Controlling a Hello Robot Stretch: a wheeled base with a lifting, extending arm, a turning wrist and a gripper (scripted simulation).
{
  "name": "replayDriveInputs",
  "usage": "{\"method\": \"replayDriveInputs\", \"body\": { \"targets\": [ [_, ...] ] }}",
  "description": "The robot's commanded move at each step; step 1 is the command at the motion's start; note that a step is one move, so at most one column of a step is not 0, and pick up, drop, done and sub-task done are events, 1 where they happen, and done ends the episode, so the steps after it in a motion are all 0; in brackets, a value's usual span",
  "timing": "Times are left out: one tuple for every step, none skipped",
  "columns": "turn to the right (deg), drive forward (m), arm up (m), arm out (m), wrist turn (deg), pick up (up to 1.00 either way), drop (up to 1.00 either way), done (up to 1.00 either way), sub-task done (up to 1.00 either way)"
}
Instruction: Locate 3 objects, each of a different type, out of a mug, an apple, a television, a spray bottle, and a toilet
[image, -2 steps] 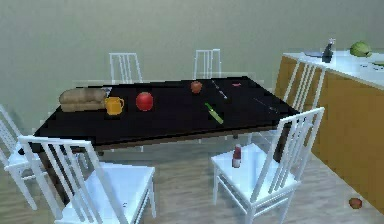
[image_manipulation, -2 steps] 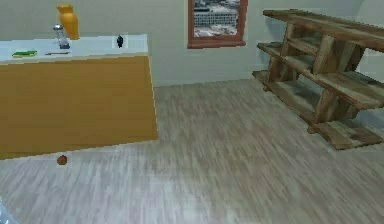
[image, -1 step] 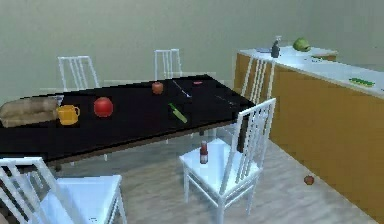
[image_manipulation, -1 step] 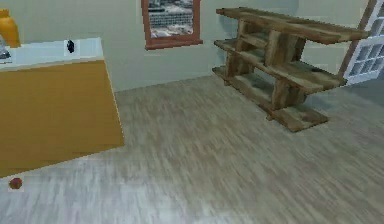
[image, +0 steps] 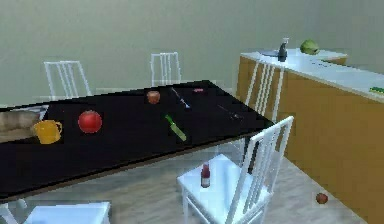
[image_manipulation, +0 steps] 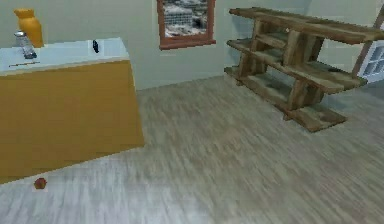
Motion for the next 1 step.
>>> {"method": "replayDriveInputs", "body": {
  "targets": [
    [-39.0,0.00,0.00,0.00,0.0,0.00,0.00,0.00,0.00]
  ]
}}
